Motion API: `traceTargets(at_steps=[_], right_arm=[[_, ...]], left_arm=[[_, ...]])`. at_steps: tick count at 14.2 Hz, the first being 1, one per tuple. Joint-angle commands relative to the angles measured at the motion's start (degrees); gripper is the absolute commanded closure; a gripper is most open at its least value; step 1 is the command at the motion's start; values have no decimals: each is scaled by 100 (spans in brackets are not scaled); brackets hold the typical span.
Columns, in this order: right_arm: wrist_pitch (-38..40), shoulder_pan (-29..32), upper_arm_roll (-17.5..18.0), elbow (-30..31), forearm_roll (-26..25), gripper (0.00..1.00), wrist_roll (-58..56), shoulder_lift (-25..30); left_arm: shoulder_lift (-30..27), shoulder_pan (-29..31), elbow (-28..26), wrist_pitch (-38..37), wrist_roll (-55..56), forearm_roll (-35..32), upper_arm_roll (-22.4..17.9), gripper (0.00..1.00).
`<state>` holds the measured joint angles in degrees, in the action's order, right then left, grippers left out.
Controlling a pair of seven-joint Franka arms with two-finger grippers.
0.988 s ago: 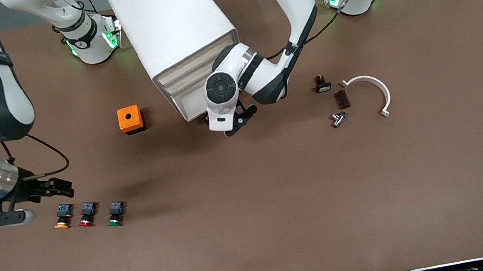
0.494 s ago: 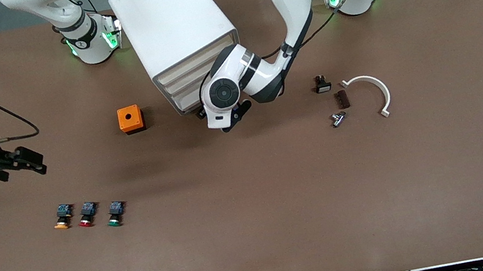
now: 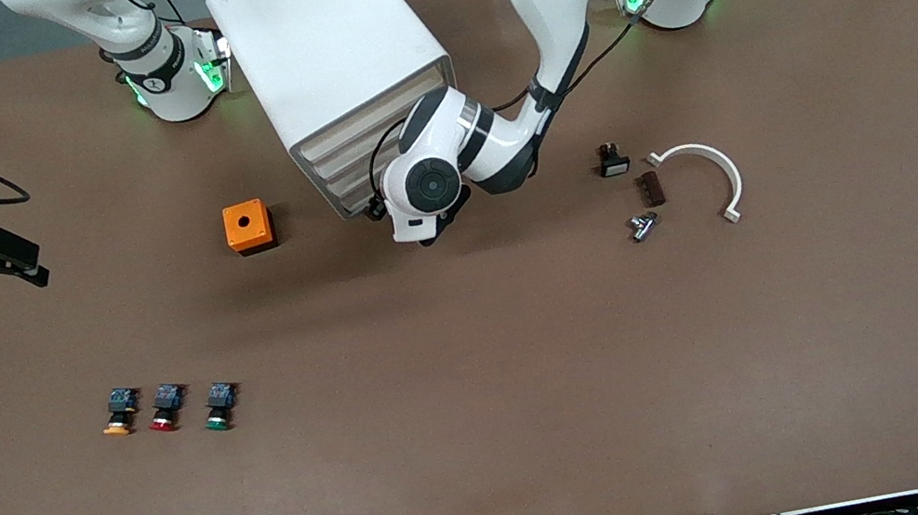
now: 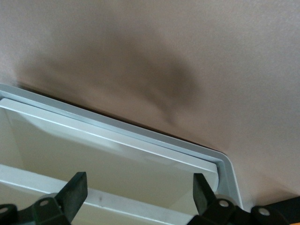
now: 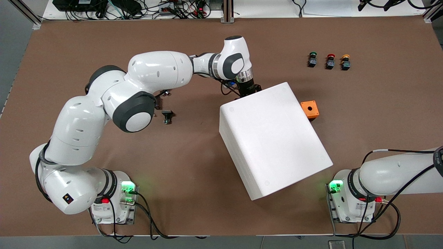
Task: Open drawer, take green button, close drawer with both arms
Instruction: 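Push the drawer closed with the left gripper while the right gripper withdraws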
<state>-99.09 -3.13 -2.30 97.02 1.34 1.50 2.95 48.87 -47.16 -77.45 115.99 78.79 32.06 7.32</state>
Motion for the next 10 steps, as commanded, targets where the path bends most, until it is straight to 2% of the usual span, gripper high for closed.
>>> traceTargets(at_steps=[1,5,7,10], right_arm=[[363,137,134,-323,-73,0,8,56],[680,155,108,-560,-82,0,17,48],[707,155,99,-709,-90,0,8,22],[733,164,90,-842,-99,0,-1,4]], left_arm=[[0,-39,2,-15,-83,187,-12,1],[-88,22,28,-50,-92,73,-29,0],[-201,75,63,-41,-100,-451,-73,0],[-614,574,81,-76,-74,-1436,-65,1]])
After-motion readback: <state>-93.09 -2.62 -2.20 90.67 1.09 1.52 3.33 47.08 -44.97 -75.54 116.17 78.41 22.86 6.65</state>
